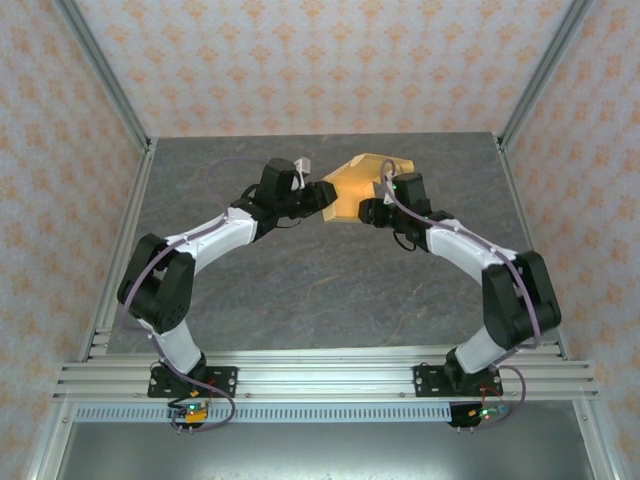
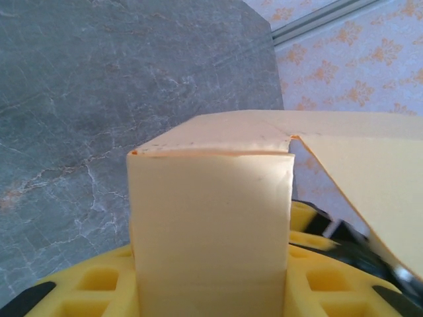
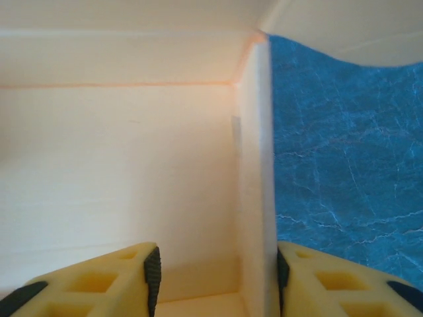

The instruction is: Fold the paper box

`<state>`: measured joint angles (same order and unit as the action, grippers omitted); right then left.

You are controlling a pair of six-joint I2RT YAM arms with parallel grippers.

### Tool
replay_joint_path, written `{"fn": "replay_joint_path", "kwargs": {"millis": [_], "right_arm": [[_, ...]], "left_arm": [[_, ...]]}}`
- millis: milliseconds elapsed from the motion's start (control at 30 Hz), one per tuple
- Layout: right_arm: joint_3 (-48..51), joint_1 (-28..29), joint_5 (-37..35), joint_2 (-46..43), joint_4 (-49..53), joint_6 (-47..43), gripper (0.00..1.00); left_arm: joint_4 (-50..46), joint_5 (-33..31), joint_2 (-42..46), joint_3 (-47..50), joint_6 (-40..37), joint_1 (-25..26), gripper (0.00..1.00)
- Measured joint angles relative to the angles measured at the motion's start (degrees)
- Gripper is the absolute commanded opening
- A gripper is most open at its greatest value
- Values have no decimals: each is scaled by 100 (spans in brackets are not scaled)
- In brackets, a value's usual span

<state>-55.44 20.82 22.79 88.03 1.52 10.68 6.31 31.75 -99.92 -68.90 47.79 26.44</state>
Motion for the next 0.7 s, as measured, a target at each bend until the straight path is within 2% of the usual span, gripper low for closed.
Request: {"fn": "replay_joint_path", "kwargs": {"millis": [200, 267, 433, 567, 667, 700], "right_arm": [[468, -184, 109, -977, -138, 396, 57], [678, -291, -4, -1333, -177, 455, 63], [1198, -597, -474, -1858, -195, 505, 68], [1309, -852, -627, -1891, -175, 490, 68], [1309, -1043, -634, -1888, -177, 426, 68], [1309, -1097, -621, -1886, -179, 402, 68]], "left_arm": [[315, 188, -501, -85, 186, -37, 25], [378, 286, -758, -76, 192, -66, 25], [393, 625, -1143, 61, 42, -264, 29], [472, 1182, -1322, 66, -291, -579, 42], [225, 1360, -1379, 46, -741, -785, 61], [101, 1390, -1394, 44, -898, -831, 64]]}}
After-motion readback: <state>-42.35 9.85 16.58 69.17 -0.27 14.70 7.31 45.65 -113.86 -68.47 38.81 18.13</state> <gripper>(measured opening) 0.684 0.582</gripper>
